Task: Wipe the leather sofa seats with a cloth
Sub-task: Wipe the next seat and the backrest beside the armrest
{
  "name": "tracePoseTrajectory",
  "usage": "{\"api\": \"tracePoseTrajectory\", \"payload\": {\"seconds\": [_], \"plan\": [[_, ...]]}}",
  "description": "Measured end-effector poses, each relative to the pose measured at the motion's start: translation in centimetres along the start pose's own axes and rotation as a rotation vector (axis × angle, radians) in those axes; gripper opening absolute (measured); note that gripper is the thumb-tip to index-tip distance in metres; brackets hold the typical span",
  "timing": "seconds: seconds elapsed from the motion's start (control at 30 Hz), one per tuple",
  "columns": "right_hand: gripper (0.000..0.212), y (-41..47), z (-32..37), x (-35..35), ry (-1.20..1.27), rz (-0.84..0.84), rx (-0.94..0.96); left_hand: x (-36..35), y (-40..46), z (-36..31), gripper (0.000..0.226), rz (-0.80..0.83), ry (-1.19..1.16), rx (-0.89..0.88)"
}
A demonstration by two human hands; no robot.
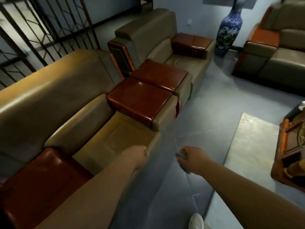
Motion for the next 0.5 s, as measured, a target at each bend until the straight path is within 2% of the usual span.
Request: {"api": "tracePoseTrajectory", "payload": {"seconds": [0.1, 0.2, 0.37, 0.5], "plan": [[0.028, 1.0, -6.5, 4.0, -0.089, 0.031, -0.026, 0.4, 2.8, -6.5, 0.053, -0.017, -0.024, 0.01], [0.027, 2.6, -11.7, 8.1, -0.026, 0.01, -0.065, 0.6, 5.5, -11.9, 0.053, -0.011, -0.013, 0.006], [0.032, 6.2, -15.9, 13.4, -0.038, -0.017, -0.099, 3.1, 10.0, -17.9, 0.056, 0.002, 0.045, -0.038], [0.028, 10.1, -17.8, 16.4, 0.021, -0.009, -0.113, 5.4, 14.5, -20.2, 0.055, 0.02, -0.022, 0.009]]}}
Point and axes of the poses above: each hand's wrist, its own y-axis towards the middle knuckle, its own x-axis out of the back of the hand, z = x × y, the point moved 1 cm from there along y, towards the middle knuckle, and after that the axes turned 1 degree about z, right-handed, at the moved point
